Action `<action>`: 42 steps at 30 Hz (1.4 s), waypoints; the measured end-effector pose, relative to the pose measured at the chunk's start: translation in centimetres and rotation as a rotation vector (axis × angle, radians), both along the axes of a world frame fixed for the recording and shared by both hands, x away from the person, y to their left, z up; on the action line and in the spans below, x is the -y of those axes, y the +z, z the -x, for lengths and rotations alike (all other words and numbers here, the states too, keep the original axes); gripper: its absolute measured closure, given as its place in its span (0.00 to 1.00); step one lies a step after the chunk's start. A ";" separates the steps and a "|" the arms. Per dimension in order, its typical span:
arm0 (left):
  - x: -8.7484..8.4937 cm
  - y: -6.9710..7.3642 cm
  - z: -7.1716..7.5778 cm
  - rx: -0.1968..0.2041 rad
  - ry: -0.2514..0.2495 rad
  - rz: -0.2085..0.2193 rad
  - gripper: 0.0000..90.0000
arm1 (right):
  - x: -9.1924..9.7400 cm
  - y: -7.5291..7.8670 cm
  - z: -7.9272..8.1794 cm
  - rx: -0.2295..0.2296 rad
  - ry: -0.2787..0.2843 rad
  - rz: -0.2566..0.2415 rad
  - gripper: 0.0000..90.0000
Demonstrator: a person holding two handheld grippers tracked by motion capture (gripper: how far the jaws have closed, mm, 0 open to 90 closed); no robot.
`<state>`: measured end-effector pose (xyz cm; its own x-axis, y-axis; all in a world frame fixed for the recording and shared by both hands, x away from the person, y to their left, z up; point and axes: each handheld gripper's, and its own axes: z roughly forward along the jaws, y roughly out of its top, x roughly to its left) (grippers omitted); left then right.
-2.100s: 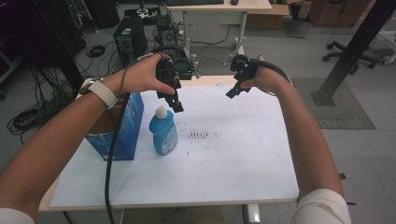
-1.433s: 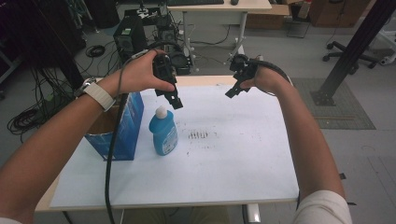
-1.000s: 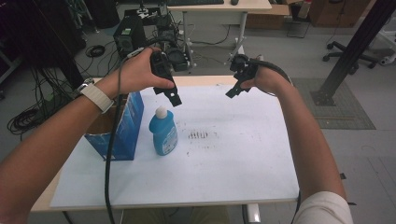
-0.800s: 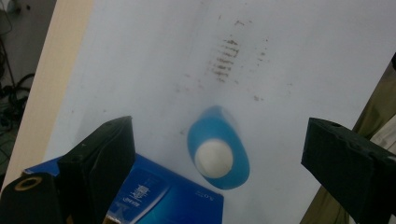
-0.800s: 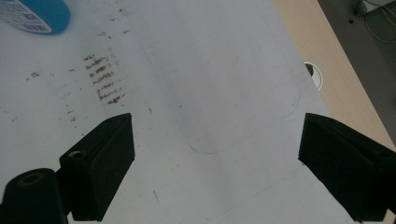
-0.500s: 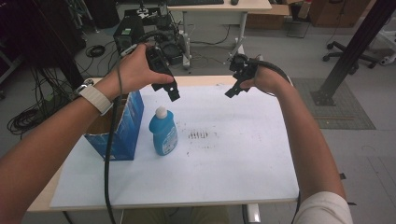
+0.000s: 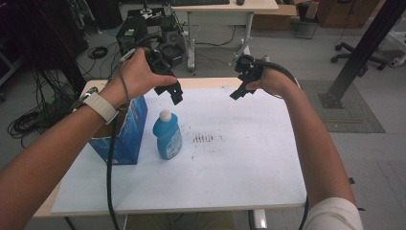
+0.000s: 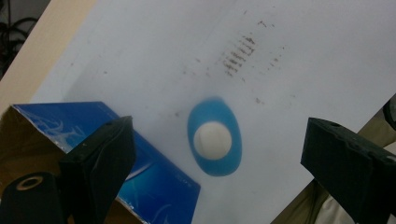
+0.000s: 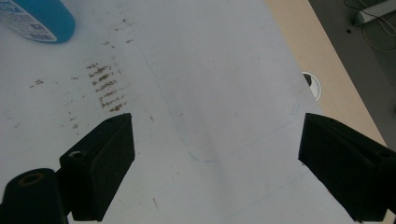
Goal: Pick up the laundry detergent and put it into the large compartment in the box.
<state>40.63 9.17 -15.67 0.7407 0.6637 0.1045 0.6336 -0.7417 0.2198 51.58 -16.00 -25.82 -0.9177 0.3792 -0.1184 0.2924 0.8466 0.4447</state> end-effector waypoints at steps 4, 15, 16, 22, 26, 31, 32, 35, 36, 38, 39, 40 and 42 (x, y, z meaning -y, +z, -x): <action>-0.2 -0.3 0.0 -0.009 0.039 0.005 0.12 | -0.1 -0.1 -0.1 0.000 0.006 0.001 0.12; -0.4 -1.1 -0.2 -0.050 0.086 -0.004 0.13 | -0.2 0.1 0.1 -0.002 0.006 0.003 0.12; -0.4 -1.1 -0.2 -0.050 0.086 -0.004 0.13 | -0.2 0.1 0.1 -0.002 0.006 0.003 0.12; -0.6 -1.2 -0.2 -0.071 0.098 -0.004 0.14 | -0.2 0.1 0.1 -0.001 0.005 0.005 0.12; -0.8 -1.3 -0.1 -0.075 0.112 0.002 0.14 | -0.2 0.2 0.1 -0.001 0.005 0.007 0.12; -0.8 -1.5 -0.1 -0.087 0.127 0.001 0.13 | -0.3 0.3 0.3 -0.002 0.009 0.003 0.12; -0.8 -1.6 -0.1 -0.086 0.139 -0.003 0.12 | -0.3 0.3 0.3 -0.002 0.009 0.000 0.12; -0.7 -1.8 -0.1 -0.096 0.148 0.001 0.12 | -0.3 0.3 0.3 0.002 0.011 -0.002 0.12; -0.7 -1.8 -0.1 -0.096 0.148 0.001 0.12 | -0.3 0.3 0.3 0.002 0.011 -0.002 0.12; -0.6 -2.0 -0.1 -0.100 0.152 -0.005 0.12 | -0.4 0.4 0.4 0.002 0.012 0.000 0.12; -0.6 -2.1 -0.1 -0.103 0.154 0.001 0.12 | -0.4 0.4 0.4 0.003 0.012 -0.001 0.12; -0.6 -2.3 -0.1 -0.108 0.162 0.008 0.12 | -0.4 0.4 0.4 0.005 0.010 -0.002 0.12; -0.5 -2.6 -0.2 -0.114 0.164 -0.002 0.12 | -0.4 0.4 0.4 0.005 0.011 -0.002 0.12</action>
<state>40.79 9.68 -18.27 0.6294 0.7766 0.0272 0.7671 -0.6265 0.1382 51.17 -15.64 -25.40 -0.9212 0.3695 -0.1218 0.2811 0.8487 0.4480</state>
